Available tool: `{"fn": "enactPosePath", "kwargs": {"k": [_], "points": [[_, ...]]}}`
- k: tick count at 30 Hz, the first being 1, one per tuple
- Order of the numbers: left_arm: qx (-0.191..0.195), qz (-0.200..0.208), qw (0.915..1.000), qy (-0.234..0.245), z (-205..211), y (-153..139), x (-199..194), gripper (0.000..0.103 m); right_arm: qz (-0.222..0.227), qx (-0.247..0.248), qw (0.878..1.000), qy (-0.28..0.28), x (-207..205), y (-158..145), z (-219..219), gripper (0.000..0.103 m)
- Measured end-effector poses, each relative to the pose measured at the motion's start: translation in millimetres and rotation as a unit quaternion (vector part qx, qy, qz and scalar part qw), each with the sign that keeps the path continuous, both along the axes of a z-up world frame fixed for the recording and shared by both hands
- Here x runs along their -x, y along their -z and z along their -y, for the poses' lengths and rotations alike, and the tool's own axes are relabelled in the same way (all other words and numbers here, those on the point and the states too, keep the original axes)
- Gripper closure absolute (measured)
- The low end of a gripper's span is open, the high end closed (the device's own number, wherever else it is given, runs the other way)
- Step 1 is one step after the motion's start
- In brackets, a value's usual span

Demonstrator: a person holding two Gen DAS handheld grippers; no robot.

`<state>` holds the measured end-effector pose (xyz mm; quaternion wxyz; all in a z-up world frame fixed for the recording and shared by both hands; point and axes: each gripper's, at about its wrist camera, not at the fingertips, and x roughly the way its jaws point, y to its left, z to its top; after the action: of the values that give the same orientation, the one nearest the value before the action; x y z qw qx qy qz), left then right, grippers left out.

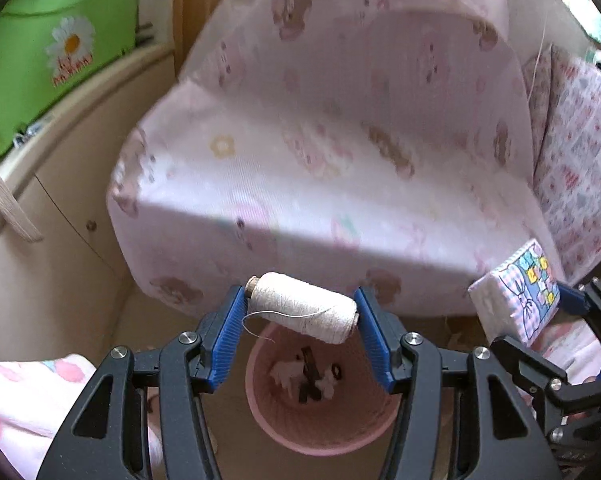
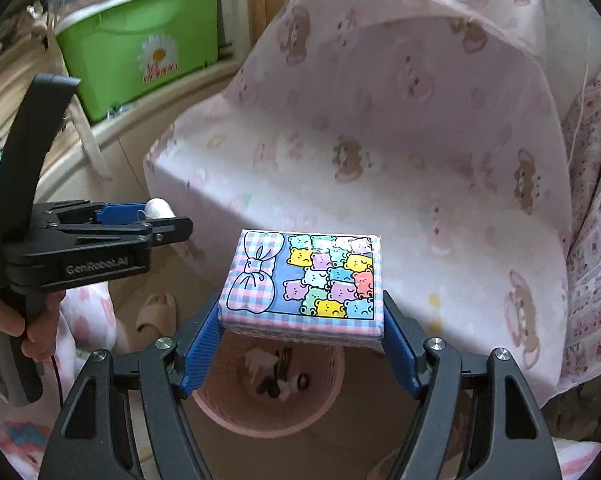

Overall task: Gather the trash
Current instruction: 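Carry the spool and box down over the pink wastebasket with both tools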

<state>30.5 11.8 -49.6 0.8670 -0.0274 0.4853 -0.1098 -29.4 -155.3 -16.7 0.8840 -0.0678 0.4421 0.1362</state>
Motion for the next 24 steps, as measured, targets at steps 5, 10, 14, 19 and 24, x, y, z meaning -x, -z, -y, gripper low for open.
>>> {"fn": "enactPosePath", "kwargs": {"k": [5,10,14,19,24], "points": [[-0.015,-0.059,0.9980,0.014,11,34,-1,0.049,-0.029,0.030,0.999,-0.020,0,24,-11,0.028],[-0.030,-0.121,0.9919,0.022,18,67,-1,0.049,-0.059,0.051,0.996,-0.039,5,47,-19,0.028],[-0.034,-0.165,0.9857,0.003,15,94,-9,0.049,-0.073,0.077,0.993,-0.047,5,64,-27,0.028],[-0.032,-0.219,0.9753,-0.006,12,125,-13,0.049,-0.111,0.094,0.989,-0.040,-3,92,-33,0.028],[-0.038,-0.256,0.9657,-0.022,10,146,-15,0.049,-0.143,0.108,0.983,-0.026,-9,116,-34,0.028]]}}
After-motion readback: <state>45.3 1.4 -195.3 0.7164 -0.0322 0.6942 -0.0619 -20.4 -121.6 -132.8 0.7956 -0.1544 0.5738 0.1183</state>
